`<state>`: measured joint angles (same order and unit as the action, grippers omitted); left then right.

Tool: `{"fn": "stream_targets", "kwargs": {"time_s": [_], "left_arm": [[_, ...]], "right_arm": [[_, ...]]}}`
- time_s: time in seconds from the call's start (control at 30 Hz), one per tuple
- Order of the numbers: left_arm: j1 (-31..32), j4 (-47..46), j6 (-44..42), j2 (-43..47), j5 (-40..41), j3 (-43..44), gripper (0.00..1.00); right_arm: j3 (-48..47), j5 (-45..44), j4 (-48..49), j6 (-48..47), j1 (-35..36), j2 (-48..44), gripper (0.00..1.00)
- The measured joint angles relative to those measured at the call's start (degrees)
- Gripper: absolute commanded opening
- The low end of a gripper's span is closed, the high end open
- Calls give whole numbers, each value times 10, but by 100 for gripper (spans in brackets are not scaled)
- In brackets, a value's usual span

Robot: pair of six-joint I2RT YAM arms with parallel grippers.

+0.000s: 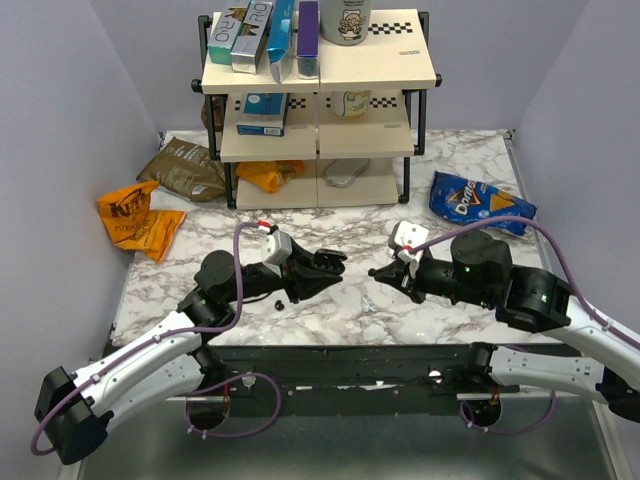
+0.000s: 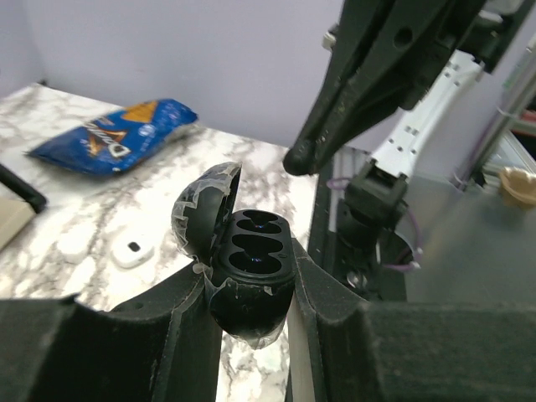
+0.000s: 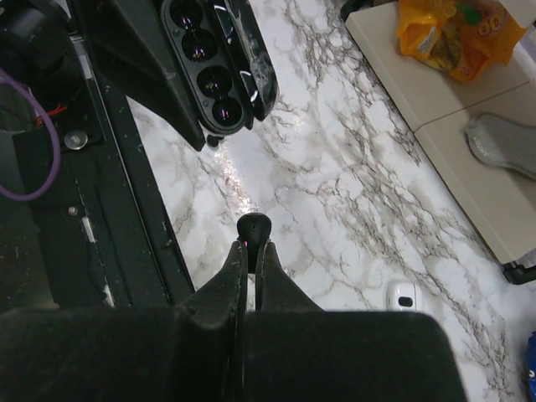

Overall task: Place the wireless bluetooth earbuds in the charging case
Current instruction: Pick up the earbud from the center of the board, then place the earbud in the charging case.

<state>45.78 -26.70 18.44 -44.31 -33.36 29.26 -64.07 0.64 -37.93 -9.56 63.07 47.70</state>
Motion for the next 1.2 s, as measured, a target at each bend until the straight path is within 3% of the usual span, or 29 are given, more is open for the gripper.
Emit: {"fn": "stream_targets", "kwargs": {"time_s": [0.43, 1.2], "left_arm": [[-2, -84, 12, -55, -76, 0, 0], [-3, -124, 55, -87, -153, 0, 0]], "right_arm": [[12, 62, 50, -8, 2, -13, 1], [-4, 122, 83, -34, 4, 42, 1]]}}
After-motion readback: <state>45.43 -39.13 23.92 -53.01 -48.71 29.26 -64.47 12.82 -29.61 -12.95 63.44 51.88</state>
